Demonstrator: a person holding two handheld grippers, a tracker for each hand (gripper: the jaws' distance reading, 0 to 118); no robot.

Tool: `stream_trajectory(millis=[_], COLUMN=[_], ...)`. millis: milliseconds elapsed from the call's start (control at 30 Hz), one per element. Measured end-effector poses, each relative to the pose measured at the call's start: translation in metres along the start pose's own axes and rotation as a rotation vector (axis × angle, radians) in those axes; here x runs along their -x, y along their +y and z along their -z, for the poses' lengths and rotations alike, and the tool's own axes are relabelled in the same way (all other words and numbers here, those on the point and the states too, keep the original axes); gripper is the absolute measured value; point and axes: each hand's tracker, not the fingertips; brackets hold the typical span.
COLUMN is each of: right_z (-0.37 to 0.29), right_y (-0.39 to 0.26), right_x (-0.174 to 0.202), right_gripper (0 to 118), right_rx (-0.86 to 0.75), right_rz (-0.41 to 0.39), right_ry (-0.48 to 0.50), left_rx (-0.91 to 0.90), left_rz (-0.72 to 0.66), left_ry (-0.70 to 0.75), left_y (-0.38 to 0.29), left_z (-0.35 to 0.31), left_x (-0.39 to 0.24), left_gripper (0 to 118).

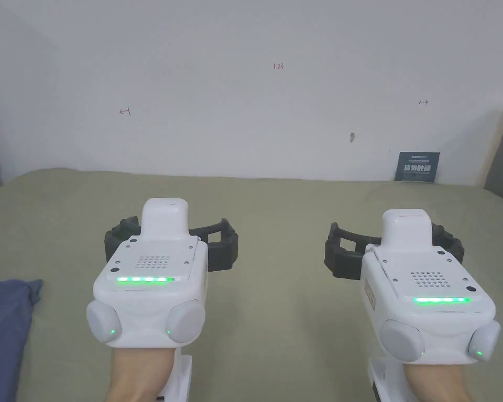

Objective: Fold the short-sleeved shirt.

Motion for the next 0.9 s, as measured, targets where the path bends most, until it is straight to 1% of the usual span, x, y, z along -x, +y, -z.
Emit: stream_trajectory(millis=[67,200,367,900], right_z=[-0.0001,-0.0008,-0.0002,0.0026], right_y=[-0.0007,-0.0019,0.0000,0.0002], right_x=[-0.0001,0.0000,-0.0034,-0.0037], right_gripper=[118,118,118,118], right_rx=[0.006,-0.004,-0.003,0.014], right_rz=[0.006,0.003,0.027,0.035], right_ry=[0.012,-0.011,-0.017,-0.021], left_rx=[0.000,-0.001,-0.007,-0.018], left_rz=[-0.002,-0.006,0.001,0.013], left_ry=[0.002,0.004,0.005,0.013], left_y=[-0.0002,0.0007,0.0017,0.0039], left_z=[0.0000,-0.0017,-0.0034,-0.0059], left_x=[0.0000,-0.0002,-0.0001,-0.0027], left_gripper=[118,118,118,118])
